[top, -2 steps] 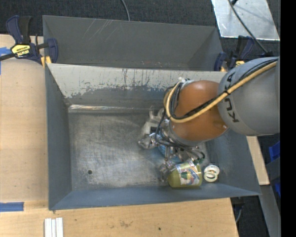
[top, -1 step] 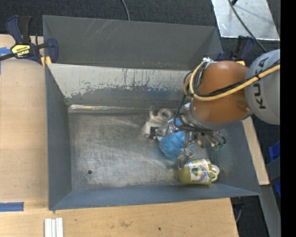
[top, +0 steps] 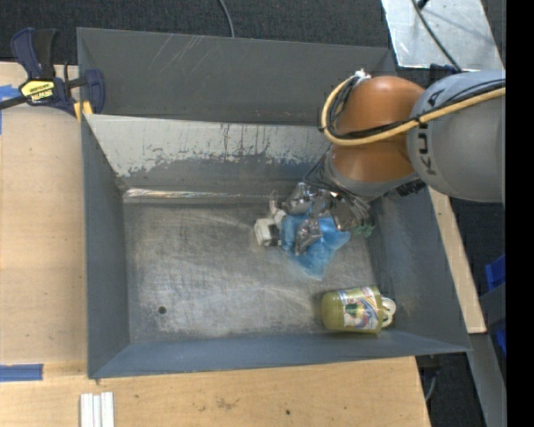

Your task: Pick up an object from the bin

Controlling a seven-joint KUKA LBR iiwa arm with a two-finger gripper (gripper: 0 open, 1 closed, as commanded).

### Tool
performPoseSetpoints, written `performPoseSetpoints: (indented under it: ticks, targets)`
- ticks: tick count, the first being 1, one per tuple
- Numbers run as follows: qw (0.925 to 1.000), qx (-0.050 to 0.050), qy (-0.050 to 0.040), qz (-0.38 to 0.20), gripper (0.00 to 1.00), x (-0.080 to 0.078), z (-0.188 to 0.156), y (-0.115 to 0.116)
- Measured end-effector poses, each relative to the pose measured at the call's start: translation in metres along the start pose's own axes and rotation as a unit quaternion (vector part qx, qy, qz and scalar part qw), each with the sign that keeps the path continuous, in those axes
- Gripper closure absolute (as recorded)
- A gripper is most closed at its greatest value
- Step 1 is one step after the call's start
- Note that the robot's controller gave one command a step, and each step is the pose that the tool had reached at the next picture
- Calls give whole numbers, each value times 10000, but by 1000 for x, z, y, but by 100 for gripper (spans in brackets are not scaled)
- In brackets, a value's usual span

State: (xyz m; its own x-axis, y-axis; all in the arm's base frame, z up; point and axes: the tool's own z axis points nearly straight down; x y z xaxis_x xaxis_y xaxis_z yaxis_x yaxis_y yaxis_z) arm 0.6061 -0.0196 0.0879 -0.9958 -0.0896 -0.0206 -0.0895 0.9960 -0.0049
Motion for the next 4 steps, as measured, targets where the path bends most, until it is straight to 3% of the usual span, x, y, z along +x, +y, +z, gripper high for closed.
performPoseSetpoints:
  ticks: [1,2,3,4]
  targets:
    - [10000,-1,1,2,100,0,0,0]
    - [9999,-22,87,45,100,4,-89,1]
    - [9999,-23,87,44,100,4,-89,1]
    - [10000,-22,84,28,100,-1,-194,4]
